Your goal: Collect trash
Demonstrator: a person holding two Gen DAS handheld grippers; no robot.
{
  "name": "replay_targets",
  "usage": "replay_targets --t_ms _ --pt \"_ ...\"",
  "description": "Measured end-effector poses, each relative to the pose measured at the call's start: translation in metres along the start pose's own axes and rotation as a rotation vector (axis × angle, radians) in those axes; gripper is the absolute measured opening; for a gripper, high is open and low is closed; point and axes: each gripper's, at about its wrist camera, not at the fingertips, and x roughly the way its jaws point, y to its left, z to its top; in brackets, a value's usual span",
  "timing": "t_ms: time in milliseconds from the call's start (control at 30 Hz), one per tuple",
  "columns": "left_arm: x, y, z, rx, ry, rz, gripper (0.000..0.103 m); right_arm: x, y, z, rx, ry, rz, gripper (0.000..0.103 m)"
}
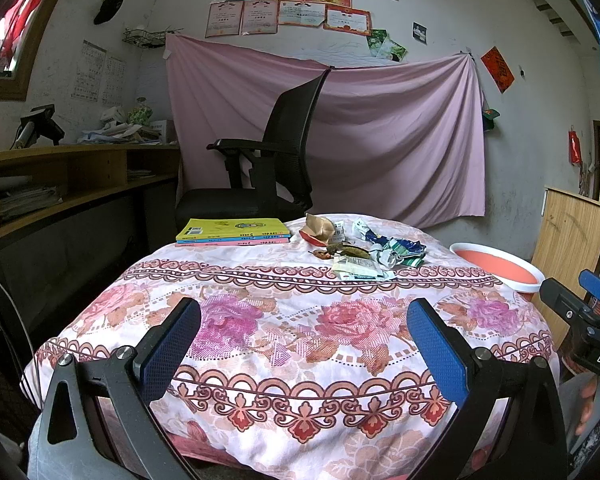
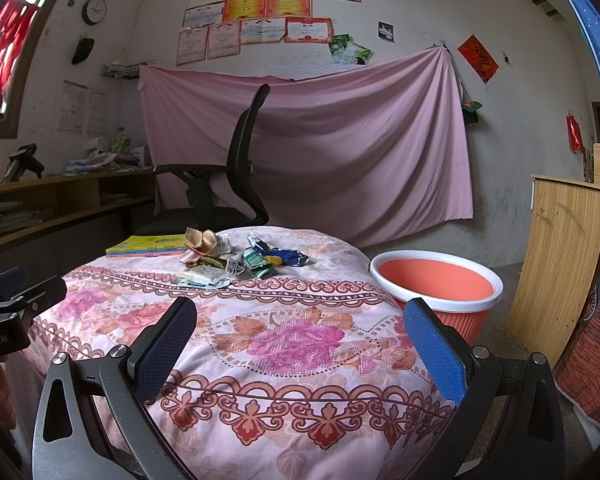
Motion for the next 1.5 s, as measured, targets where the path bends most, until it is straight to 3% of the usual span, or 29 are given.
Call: replay_targets --t_ms 1500 --pt "0.0064 -0.0007 0.0046 -0.02 -0.014 0.009 0.101 0.0043 -0.0017 0.0033 0.012 0.002 0.018 0.103"
